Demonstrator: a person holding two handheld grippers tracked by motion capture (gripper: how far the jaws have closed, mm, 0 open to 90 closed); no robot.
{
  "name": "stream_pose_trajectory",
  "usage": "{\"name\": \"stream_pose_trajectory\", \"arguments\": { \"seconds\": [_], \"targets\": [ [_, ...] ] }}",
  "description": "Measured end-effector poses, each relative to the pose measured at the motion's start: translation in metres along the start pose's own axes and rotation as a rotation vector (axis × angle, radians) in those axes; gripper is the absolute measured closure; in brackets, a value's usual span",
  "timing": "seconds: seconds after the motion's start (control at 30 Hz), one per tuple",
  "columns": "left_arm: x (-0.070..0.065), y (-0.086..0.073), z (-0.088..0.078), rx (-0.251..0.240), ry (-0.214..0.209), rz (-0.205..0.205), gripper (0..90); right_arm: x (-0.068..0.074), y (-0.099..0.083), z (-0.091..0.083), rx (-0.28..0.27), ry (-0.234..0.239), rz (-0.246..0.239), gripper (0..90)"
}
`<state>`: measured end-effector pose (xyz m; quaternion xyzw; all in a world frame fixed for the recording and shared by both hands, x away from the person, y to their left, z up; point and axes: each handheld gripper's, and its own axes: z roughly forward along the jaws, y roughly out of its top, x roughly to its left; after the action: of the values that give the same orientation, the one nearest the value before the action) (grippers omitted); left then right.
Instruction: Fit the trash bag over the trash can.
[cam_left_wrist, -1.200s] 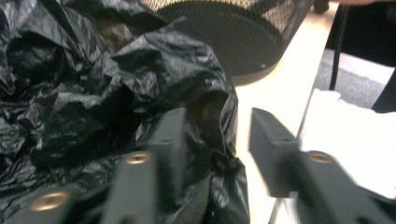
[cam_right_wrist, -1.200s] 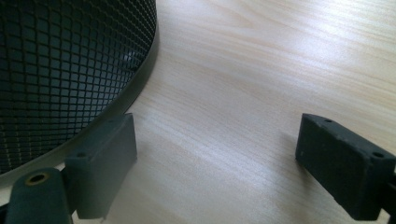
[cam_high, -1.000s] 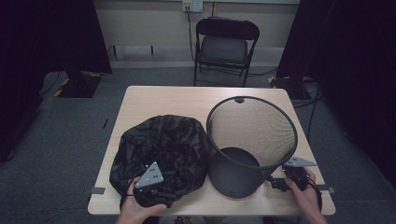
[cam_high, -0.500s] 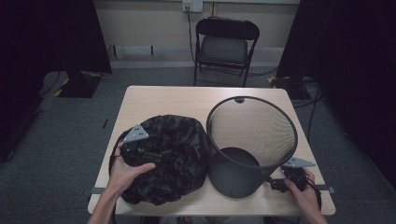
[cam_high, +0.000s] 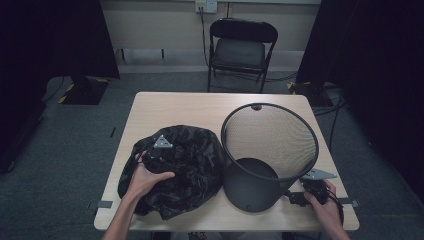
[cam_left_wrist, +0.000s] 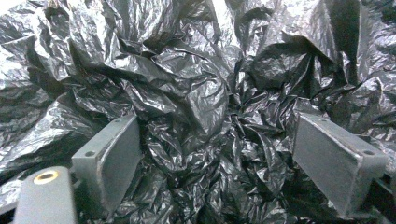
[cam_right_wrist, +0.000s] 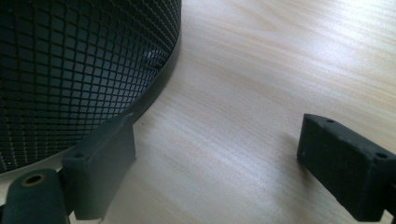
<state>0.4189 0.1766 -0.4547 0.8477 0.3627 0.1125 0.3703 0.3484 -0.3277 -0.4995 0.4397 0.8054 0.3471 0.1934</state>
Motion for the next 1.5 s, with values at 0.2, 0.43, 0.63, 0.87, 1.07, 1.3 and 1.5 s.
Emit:
{"name": "stream_pose_trajectory", "arguments": {
  "seconds": [0.2, 0.43, 0.63, 0.87, 1.07, 1.3, 1.5],
  "targets": [
    [-0.012, -0.009, 0.021, 0.086, 0.053, 0.058, 14.3, 0.0, 0.0, 0.0, 0.001, 0.0, 0.001, 10.6],
    [-0.022, -0.01, 0.037, 0.175, 0.077, 0.109, 0.5, 0.0, 0.0, 0.0, 0.001, 0.001, 0.001, 10.6],
    [-0.014, -0.015, 0.035, 0.139, 0.048, 0.083, 7.1, 0.0, 0.0, 0.0, 0.001, 0.001, 0.001, 10.5],
    [-0.016, -0.018, 0.028, 0.099, 0.061, 0.043, 30.4, 0.0, 0.0, 0.0, 0.001, -0.008, 0.001, 10.1],
    [-0.017, -0.021, 0.025, 0.055, 0.071, 0.038, 64.6, 0.0, 0.0, 0.0, 0.001, -0.018, 0.014, 10.1],
    [-0.009, -0.022, 0.019, 0.008, 0.056, -0.027, 78.9, 0.002, 0.0, 0.0, 0.001, -0.035, 0.028, 10.1],
    [-0.004, -0.021, -0.005, -0.148, 0.037, -0.085, 79.7, 0.001, 0.0, 0.0, 0.002, -0.034, 0.028, 10.1]
  ]
}}
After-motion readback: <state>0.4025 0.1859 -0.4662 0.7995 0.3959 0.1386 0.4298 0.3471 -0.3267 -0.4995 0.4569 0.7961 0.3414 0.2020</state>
